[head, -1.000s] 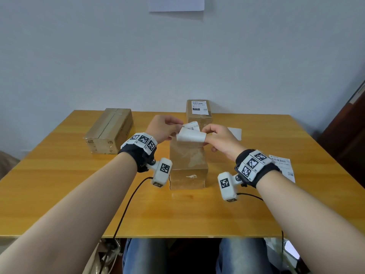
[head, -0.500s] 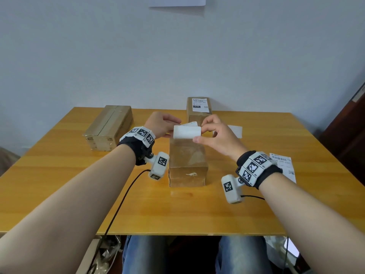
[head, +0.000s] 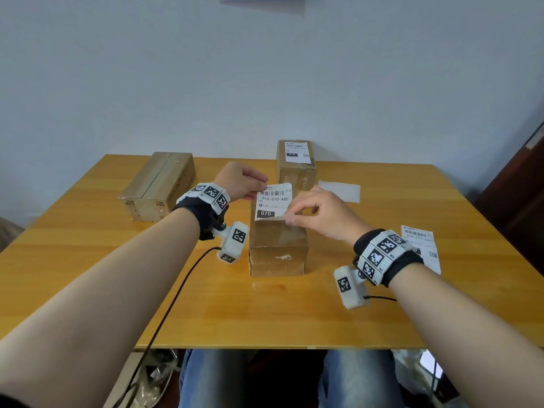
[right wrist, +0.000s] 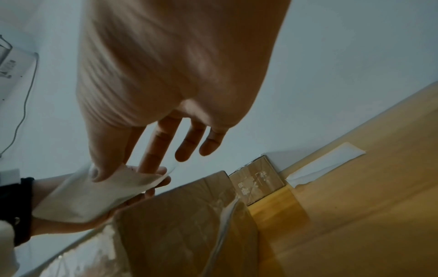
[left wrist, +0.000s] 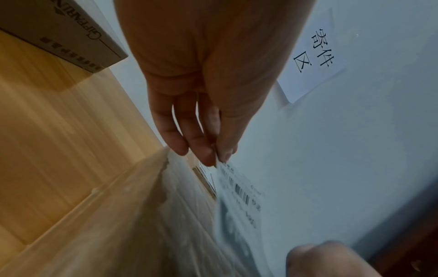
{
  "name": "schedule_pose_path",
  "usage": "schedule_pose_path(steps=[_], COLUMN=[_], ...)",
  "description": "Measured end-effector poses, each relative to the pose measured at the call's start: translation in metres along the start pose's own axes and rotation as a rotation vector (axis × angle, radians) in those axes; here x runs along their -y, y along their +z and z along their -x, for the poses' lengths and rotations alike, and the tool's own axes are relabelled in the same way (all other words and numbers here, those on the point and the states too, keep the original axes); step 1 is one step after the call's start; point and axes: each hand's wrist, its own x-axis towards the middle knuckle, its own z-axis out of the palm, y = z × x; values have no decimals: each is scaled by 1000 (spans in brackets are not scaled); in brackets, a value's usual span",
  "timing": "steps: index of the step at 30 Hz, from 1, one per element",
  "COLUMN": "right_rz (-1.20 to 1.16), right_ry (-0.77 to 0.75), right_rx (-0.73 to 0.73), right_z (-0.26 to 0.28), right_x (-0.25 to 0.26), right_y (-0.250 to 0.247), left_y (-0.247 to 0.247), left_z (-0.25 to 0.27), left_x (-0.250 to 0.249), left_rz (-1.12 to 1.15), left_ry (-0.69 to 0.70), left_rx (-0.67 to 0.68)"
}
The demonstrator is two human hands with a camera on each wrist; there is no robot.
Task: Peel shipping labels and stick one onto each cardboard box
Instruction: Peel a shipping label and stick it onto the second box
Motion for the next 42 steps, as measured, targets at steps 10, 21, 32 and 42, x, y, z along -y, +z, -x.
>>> schedule_pose_path(steps=[10,21,32,42], right_rz=[43,-17,-19,-30], right_ry=[-5,125,155,182], right_rx=[22,1,9,20], right_z=[2,9,14,14], right_x=[-3,-14,-8,-9], right_y=[2,0,0,1], left_y=[0,9,11,12], left_z=[-6,-14,-19,-23], left_x=[1,2,6,1], left_rz=[-139,-217,-273,-317], left_ry=[8,-37,-50,-103], left_rx=[-53,-18,-7,3])
